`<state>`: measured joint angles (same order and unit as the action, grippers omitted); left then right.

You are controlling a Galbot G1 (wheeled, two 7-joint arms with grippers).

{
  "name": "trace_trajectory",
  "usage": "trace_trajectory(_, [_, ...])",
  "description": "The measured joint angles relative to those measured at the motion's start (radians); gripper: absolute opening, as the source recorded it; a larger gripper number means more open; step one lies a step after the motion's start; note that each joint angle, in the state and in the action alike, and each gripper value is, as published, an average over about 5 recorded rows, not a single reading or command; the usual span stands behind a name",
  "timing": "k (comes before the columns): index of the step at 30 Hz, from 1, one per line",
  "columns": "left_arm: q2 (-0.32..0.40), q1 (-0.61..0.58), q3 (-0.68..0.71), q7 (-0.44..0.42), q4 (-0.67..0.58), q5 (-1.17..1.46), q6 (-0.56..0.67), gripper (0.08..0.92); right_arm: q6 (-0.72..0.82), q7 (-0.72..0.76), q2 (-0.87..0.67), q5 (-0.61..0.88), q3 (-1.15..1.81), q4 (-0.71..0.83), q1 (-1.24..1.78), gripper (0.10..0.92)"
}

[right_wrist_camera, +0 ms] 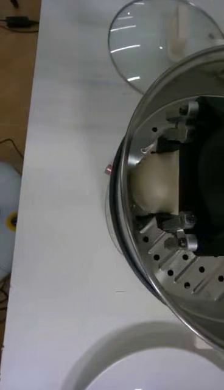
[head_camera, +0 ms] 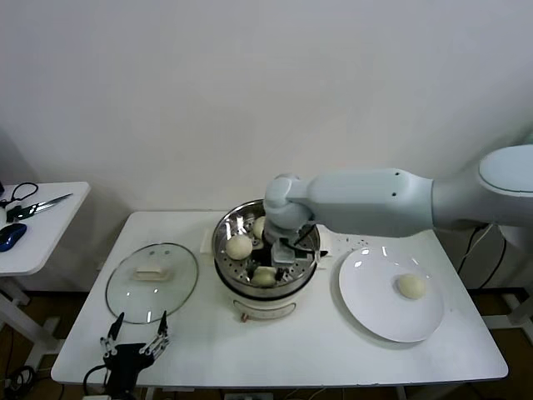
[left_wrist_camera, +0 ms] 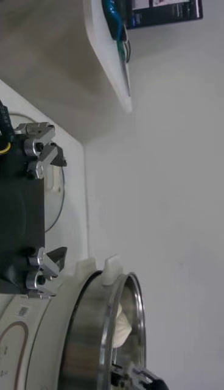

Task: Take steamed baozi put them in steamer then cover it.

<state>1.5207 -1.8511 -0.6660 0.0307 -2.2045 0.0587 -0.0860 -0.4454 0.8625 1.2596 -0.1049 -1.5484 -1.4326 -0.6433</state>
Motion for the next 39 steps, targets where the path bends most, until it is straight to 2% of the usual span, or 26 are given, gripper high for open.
trace_trajectory(5, [0.000, -0.001, -0.001, 0.001, -0.003, 0.001, 0.000, 0.823, -0.013, 0.004, -0.002, 0.012, 0.001, 0.007, -0.005, 0.812])
trace_trajectory(13, [0.000, 0.001, 0.000, 0.001, -0.008, 0.001, 0.000, 0.823, -0.042, 0.039, -0.036, 0.100, -0.003, 0.028, -0.080, 0.823])
trace_trajectory(19, [-0.001, 0.005, 0.001, 0.000, -0.010, 0.001, -0.001, 0.823, -0.028, 0.095, -0.116, 0.241, -0.055, 0.059, -0.189, 0.823])
trace_trajectory(28, [-0.010, 0.015, 0.004, -0.004, -0.009, 0.009, -0.002, 0.823, 0.129, 0.177, -0.335, 0.443, -0.207, 0.099, -0.311, 0.823])
trace_trajectory(39, [-0.009, 0.014, 0.008, -0.005, -0.013, 0.012, -0.002, 0.823, 0.357, 0.191, -0.603, 0.432, -0.187, 0.165, -0.171, 0.823])
